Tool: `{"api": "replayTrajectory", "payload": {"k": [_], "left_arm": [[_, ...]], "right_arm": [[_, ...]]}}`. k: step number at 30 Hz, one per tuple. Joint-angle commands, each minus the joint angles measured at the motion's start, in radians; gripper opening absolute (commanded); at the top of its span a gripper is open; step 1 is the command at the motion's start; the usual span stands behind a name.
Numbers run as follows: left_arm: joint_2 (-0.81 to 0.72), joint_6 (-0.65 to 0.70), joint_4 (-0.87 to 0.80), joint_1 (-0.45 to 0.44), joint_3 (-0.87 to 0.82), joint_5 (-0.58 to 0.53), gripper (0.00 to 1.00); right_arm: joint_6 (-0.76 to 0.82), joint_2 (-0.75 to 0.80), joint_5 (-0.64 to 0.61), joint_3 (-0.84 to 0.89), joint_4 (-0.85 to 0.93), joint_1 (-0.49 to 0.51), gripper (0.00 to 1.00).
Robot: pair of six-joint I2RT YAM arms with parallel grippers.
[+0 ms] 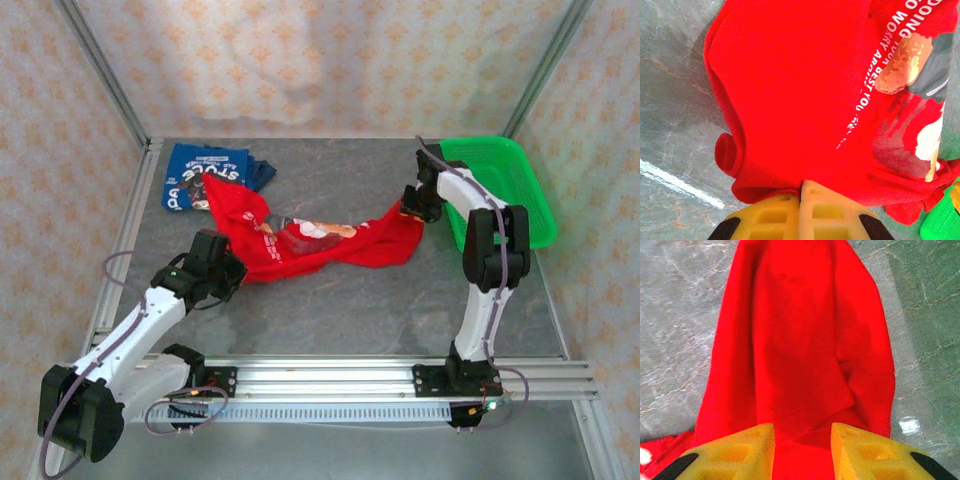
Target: Fold and stack the t-shirts
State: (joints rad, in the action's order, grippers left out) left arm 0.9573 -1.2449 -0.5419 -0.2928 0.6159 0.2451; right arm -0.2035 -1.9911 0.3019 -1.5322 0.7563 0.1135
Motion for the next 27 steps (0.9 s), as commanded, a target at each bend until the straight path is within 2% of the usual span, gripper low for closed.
{"api": "replayTrajectory", "payload": {"k": [1, 8, 11, 16, 18, 27], "left_arm": [[-0.016, 0.027, -0.051, 0.014, 0.007, -0.032, 0.0], [-0.027, 0.035, -0.057, 0.022, 0.0, -0.024, 0.0], [-0.032, 0.04, -0.057, 0.029, -0.007, -0.015, 0.0], [-0.043, 0.054, -0.074, 0.042, -0.007, -0.008, 0.0], [-0.05, 0.058, -0.079, 0.045, -0.01, -0.009, 0.0], [-0.055, 0.07, -0.075, 0.052, -0.03, 0.005, 0.0]], "right_arm": [[0.017, -0.029, -0.043, -0.051, 0.032, 0.008, 0.34], [-0.036, -0.087, -0.027, -0.05, 0.005, 0.017, 0.33], [-0.055, -0.108, -0.044, -0.056, -0.003, 0.023, 0.28], [-0.107, -0.056, -0.071, -0.042, -0.07, 0.025, 0.06], [-0.114, -0.01, -0.065, -0.042, -0.093, 0.028, 0.0], [0.016, 0.157, 0.043, -0.088, -0.003, 0.087, 0.0]]}}
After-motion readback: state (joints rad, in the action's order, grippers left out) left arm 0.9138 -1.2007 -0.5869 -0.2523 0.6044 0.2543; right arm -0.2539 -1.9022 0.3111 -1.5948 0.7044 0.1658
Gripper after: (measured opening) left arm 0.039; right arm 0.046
